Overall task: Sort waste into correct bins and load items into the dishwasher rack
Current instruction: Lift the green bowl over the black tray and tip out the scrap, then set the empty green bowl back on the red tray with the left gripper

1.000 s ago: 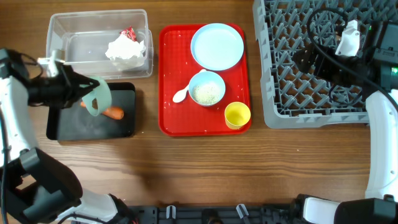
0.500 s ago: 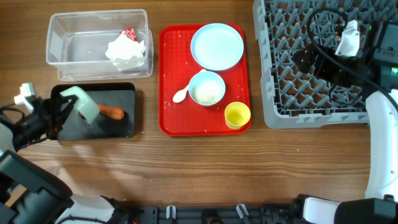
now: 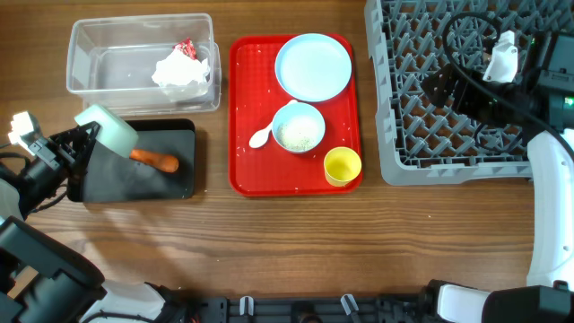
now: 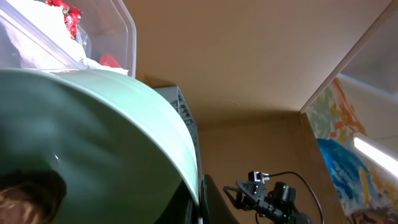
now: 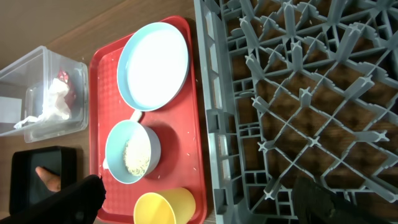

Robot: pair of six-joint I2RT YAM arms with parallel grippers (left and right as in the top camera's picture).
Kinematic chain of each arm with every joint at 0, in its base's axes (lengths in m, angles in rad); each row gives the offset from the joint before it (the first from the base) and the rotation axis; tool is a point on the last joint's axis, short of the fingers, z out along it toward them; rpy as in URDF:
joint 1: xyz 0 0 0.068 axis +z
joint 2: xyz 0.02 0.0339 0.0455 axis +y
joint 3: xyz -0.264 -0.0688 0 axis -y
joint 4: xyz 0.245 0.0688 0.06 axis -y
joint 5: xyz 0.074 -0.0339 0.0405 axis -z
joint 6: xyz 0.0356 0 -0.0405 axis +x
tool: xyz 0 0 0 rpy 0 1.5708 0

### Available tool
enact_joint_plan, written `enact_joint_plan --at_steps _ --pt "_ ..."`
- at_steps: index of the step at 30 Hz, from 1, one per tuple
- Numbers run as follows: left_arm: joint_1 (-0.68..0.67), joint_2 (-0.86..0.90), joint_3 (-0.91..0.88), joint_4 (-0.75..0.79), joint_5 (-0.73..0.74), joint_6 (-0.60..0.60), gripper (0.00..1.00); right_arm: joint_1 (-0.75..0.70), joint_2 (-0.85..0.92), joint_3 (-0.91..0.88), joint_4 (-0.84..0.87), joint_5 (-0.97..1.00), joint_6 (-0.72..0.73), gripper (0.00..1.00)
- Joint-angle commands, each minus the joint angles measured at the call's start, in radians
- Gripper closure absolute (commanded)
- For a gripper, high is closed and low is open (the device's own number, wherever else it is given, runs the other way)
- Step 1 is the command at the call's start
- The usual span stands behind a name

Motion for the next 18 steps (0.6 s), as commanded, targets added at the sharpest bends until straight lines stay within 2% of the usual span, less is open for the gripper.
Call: enact_joint_plan --at_steps 1,7,12,14,18 --pt "0.005 -0.014 -0.003 0.002 0.04 0.012 0.96 -0.002 0.011 0.006 -0.002 0.002 0.003 0.0" --pt "-0.018 -0.015 -0.003 0.003 0.04 0.013 0.96 -0.002 0.011 0.006 -0.007 0.002 0.003 0.0" --pt "-0.137 -0.042 0.003 0.016 0.01 0.073 0.96 -0.002 0.011 0.006 -0.01 0.002 0.003 0.0" --pt "-0.242 -0.077 0.044 0.018 -0.112 0.06 0.96 -0.001 0.011 0.006 -0.013 0.002 0.003 0.0" --pt "-0.475 -0.139 0.108 0.046 -0.462 -0.098 0.96 -0.001 0.011 0.006 -0.013 0.002 0.004 0.0"
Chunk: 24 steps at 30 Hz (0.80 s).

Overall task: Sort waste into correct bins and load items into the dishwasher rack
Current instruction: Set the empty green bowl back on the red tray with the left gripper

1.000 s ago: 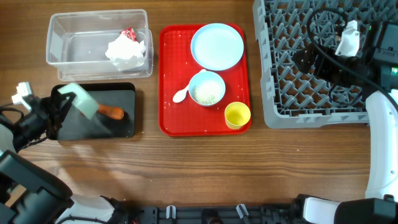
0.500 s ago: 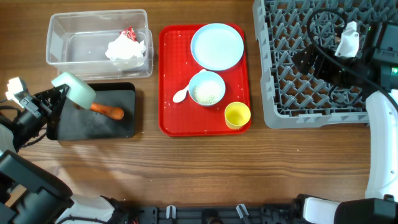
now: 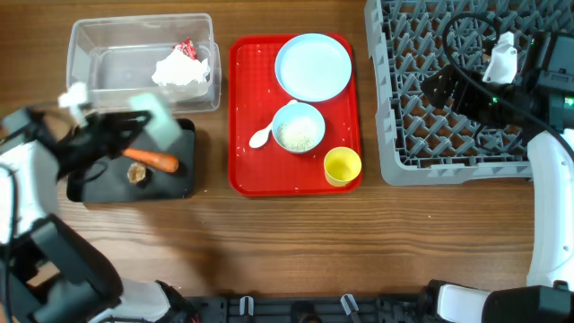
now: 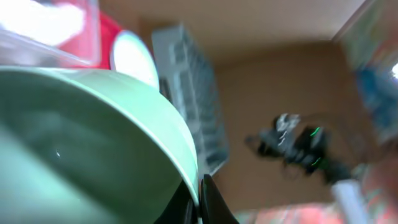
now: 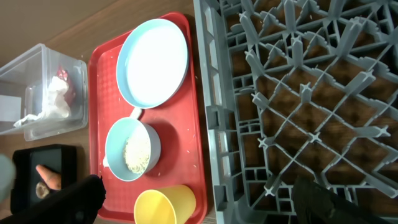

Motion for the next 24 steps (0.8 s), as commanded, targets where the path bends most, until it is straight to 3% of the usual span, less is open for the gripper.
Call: enact_joint_plan --at_steps 1,3,6,9,12,20,24 --pt "-0.219 -0.092 0.06 0.04 -0.391 -0.153 0.96 -0.002 0.011 0.006 0.0 0.002 0.004 0.0" --pt "-0.433 -0.114 0.06 0.077 -0.7 -0.262 0.96 -0.001 0.011 0.006 0.0 0.002 0.003 0.0" --pt "-0.644 -0.112 0.055 0.058 -1.054 -0.389 0.96 -0.001 0.011 0.006 -0.007 0.002 0.003 0.0" --pt "-0.843 -0.101 0.046 0.074 -1.262 -0.465 0.96 -0.001 0.011 0.006 -0.004 0.002 0.003 0.0" --pt "-0.974 -0.05 0.045 0.119 -1.307 -0.465 0.96 -0.001 0.011 0.006 -0.004 0.002 0.003 0.0" --pt "-1.097 0.13 0.044 0.192 -1.309 -0.465 0.96 -0.001 0.011 0.006 -0.009 0.002 0.003 0.0" --pt "-1.099 0.136 0.044 0.193 -1.309 -0.465 0.77 -0.001 0.011 0.006 -0.006 0.002 0.003 0.0"
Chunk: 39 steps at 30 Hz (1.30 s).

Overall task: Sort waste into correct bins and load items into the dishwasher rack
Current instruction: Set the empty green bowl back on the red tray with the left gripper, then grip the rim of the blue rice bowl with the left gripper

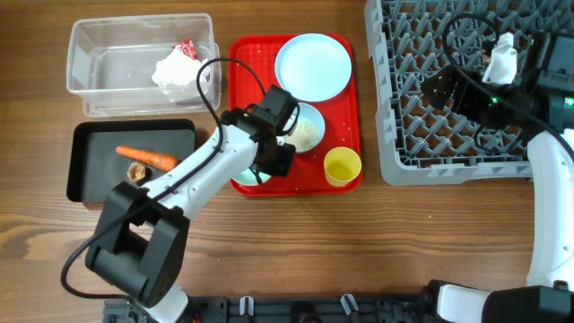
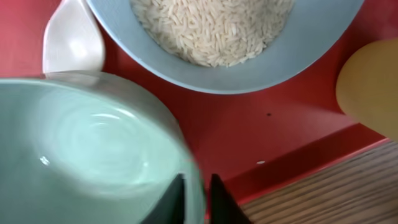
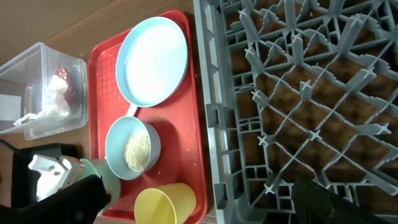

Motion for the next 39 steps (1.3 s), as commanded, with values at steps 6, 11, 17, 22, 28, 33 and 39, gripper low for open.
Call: enact_joint_plan --at_steps 6,11,17,22,28,33,39 --pt "-0.002 0.0 0.003 0.052 0.004 -0.026 0.49 -0.001 0.011 0.006 0.007 0.002 0.003 0.0" --pt "-0.003 0.002 0.017 0.048 0.119 -0.026 0.51 -0.001 0.011 0.006 0.004 0.002 0.003 0.0" --pt "-0.03 0.016 0.016 -0.063 0.115 -0.026 0.52 -0.001 0.011 0.006 0.003 0.003 0.001 0.0" --pt "-0.066 0.045 0.016 -0.08 0.114 -0.029 0.46 -0.001 0.011 0.006 0.003 0.003 0.0 0.0" --pt "-0.078 0.045 0.016 -0.094 0.15 -0.033 0.44 -0.001 0.011 0.006 0.003 0.003 0.0 0.0" --pt "-0.066 0.034 0.155 -0.206 0.06 -0.021 0.46 -0.001 0.011 0.006 0.013 0.003 0.002 0.0" --pt "-0.056 0.034 0.329 -0.054 -0.078 0.137 0.28 -0.001 0.011 0.006 0.022 0.003 0.0 0.0"
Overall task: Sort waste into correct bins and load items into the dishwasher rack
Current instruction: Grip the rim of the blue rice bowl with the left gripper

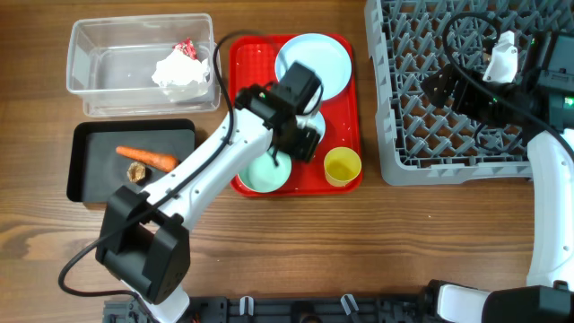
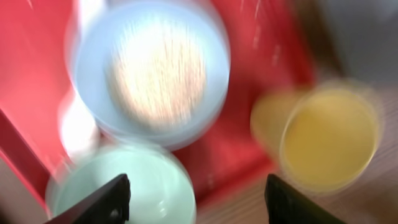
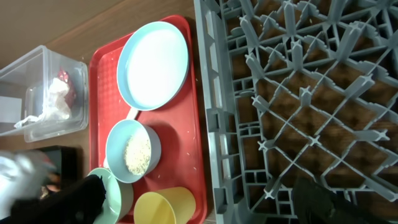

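Observation:
The pale green bowl [image 1: 266,172] sits empty on the red tray's [image 1: 242,81] near left corner, also seen in the left wrist view [image 2: 118,186]. My left gripper [image 1: 301,133] hovers open just above the blue bowl of rice [image 2: 152,71], holding nothing; that view is blurred. The yellow cup [image 1: 342,166] stands at the tray's near right, the blue plate [image 1: 314,65] at its far end. A white spoon [image 2: 78,134] lies beside the rice bowl. My right gripper [image 3: 202,202] hangs open over the grey dishwasher rack [image 1: 466,135].
A clear bin [image 1: 108,67] at the far left holds crumpled tissue and a red wrapper. In front of it a black tray [image 1: 99,175] holds a carrot [image 1: 148,159] and a brown scrap. My left arm lies across the table from the near left.
The left gripper was shut on the green bowl, low over the tray's near left corner. Now the bowl rests there and the gripper is open above the rice bowl.
My left gripper held the green bowl tilted over the black tray with a brown scrap inside. Then the scrap lay beside the carrot. Then the bowl was over the red tray, and now it sits there, let go. The right arm stayed over the rack.

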Robot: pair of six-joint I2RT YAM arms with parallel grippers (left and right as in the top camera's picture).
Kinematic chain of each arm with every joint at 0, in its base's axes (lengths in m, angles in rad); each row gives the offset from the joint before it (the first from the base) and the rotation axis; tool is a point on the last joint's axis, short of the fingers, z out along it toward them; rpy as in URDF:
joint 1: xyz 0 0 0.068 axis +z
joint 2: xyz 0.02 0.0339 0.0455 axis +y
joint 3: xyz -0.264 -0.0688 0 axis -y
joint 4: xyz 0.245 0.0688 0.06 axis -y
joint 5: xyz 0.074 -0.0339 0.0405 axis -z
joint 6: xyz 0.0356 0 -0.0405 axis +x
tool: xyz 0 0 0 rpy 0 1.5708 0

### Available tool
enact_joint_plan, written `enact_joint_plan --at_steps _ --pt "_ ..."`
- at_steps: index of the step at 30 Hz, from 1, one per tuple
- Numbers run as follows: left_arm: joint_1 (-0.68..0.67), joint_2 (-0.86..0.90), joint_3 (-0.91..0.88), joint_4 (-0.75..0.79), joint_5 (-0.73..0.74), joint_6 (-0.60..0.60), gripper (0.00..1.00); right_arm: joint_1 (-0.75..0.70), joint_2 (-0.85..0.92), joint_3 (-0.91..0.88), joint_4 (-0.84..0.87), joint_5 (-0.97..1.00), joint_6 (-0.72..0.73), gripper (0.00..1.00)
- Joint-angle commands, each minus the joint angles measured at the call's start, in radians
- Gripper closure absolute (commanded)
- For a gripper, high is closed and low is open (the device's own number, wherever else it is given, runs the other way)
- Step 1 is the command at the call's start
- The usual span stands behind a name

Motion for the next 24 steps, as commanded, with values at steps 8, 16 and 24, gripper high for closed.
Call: enact_joint_plan --at_steps 8,16,24 --pt "0.019 0.158 0.037 0.366 -0.015 0.147 0.36 -0.001 0.011 0.006 -0.003 0.002 0.004 0.0" --pt "-0.023 0.261 0.037 0.387 -0.015 0.135 0.46 -0.001 0.011 0.006 -0.011 0.006 0.0 0.0" --pt "-0.024 0.323 0.037 0.348 -0.019 0.029 0.66 -0.001 0.011 0.006 -0.014 0.044 0.0 0.0"
